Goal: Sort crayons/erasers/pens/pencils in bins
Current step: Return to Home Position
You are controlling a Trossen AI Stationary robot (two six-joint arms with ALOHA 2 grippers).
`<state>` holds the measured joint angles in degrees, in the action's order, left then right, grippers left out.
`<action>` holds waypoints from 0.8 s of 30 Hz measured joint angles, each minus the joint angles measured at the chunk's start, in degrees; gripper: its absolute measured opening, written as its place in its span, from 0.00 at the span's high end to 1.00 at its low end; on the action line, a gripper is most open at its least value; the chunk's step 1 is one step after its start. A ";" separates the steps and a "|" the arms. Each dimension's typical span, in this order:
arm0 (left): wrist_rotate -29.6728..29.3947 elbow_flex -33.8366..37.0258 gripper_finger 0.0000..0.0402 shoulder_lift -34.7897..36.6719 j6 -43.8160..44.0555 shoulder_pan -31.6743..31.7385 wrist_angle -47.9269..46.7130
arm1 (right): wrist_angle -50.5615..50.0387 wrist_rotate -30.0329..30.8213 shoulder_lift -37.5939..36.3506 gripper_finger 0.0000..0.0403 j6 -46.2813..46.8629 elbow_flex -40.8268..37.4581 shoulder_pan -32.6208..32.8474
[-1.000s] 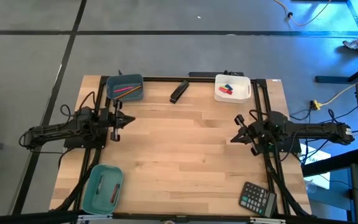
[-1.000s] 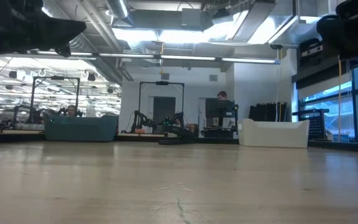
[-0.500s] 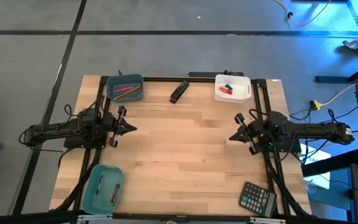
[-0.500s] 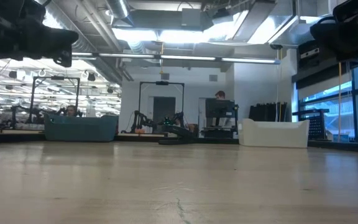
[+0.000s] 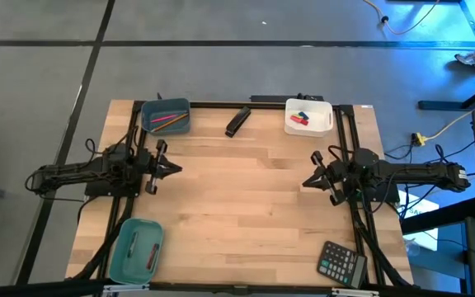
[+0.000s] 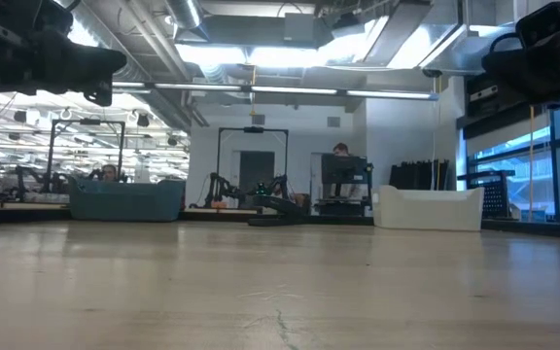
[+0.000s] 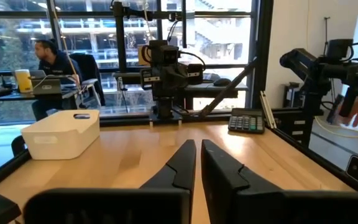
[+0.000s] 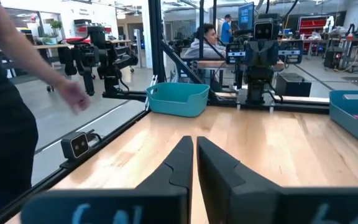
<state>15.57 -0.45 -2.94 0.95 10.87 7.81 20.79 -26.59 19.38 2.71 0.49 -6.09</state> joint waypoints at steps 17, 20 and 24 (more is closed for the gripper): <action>-0.07 0.00 0.99 0.00 -0.03 0.00 -0.08 | -0.02 0.88 -0.36 0.94 -0.15 0.00 1.11; -0.07 0.01 1.00 0.00 -0.04 0.00 -0.09 | -0.90 1.46 -3.77 0.94 -0.16 0.03 2.32; -0.10 0.02 0.98 0.02 -0.04 0.00 -0.09 | -3.90 1.29 -11.82 0.93 -0.16 0.09 2.62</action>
<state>15.48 -0.43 -2.92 0.91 10.87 7.73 16.90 -25.29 7.55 2.55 0.58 -3.46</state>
